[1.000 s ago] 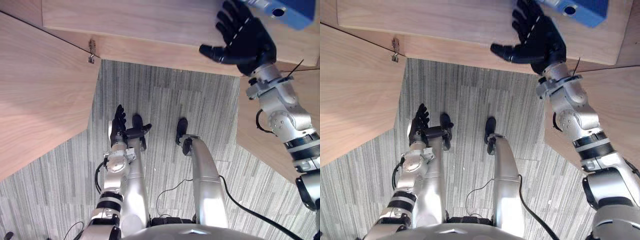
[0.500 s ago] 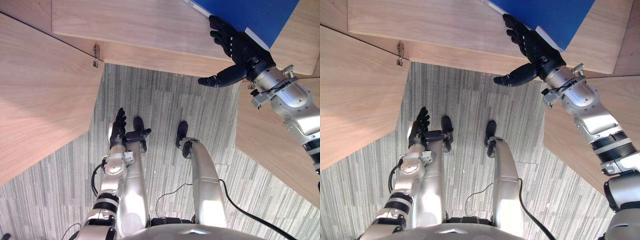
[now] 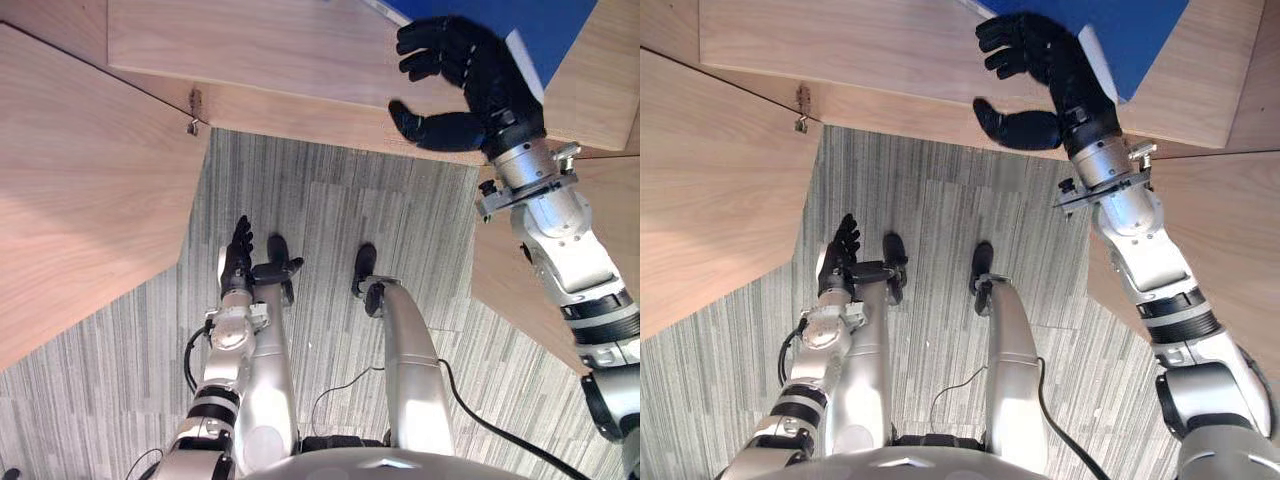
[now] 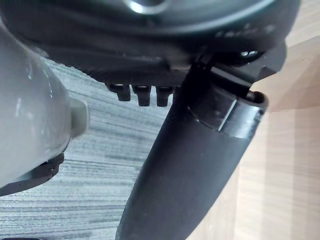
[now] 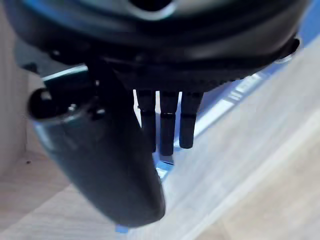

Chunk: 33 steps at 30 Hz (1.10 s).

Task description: Walk over to the cabinet, pick up the folder, carry it to the office cabinet, place the folder inside the office cabinet, then close the office cabinet door

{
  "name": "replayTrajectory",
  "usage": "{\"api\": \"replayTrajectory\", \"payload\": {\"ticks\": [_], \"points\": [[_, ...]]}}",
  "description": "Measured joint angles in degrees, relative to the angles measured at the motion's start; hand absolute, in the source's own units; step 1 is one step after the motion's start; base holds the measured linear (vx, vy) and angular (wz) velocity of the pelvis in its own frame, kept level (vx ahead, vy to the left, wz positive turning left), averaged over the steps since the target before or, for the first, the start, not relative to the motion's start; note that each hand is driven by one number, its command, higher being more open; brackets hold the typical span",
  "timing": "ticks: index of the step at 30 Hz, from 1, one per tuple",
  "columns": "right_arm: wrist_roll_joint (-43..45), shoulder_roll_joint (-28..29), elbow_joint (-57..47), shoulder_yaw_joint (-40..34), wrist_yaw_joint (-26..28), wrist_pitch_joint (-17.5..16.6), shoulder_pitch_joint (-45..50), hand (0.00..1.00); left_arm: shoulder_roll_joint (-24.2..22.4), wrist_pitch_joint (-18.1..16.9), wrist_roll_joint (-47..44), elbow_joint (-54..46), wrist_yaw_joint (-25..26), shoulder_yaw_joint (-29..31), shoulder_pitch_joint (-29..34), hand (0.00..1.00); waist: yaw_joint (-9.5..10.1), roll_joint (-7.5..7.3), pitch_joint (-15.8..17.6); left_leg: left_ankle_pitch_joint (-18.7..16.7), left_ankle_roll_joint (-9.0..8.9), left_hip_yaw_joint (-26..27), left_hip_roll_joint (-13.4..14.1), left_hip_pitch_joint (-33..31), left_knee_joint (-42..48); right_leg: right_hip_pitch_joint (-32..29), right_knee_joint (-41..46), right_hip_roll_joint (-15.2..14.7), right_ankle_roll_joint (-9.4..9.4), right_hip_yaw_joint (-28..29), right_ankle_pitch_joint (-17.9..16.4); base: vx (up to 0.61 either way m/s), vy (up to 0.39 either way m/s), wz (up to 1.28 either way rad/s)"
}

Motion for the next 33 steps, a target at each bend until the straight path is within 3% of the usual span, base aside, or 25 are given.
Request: {"api": "replayTrajectory", "payload": {"ticks": [9,25,33], "points": [[-18.3,8.3,-0.3,-1.0,-4.6,1.1,-0.3,0.0,-1.1,0.0,2.0,-0.6,1.3,1.7,-0.4,1.0,0.08,0.07,0.0,0.2,0.11,-0.2,-0.1,-1.0,0.1,-1.2,0.9,-0.1,-0.02,0.0,0.0,0.0,0.0,0.0],[-27.5,15.5,8.5,-1.2,-7.7,6.4,-5.4,0.0,-2.8,0.1,2.0,-1.5,2.8,3.9,-2.2,1.0,0.43,0.14,0.0,1.7,0.5,-1.9,-1.7,-4.4,0.4,-3.7,2.0,-1.6,-0.16,-1.7,-0.1,0.0,0.02,0.07],[-29.6,17.5,12.3,-5.8,-10.6,9.5,-8.3,0.0,-3.5,0.1,1.9,-1.5,3.5,5.0,-2.5,1.0,1.26,0.55,0.2,1.8,0.48,-2.5,-2.0,-5.1,0.5,-4.2,2.1,-1.8,-0.16,-2.0,-0.1,0.0,0.006,0.01]]}}
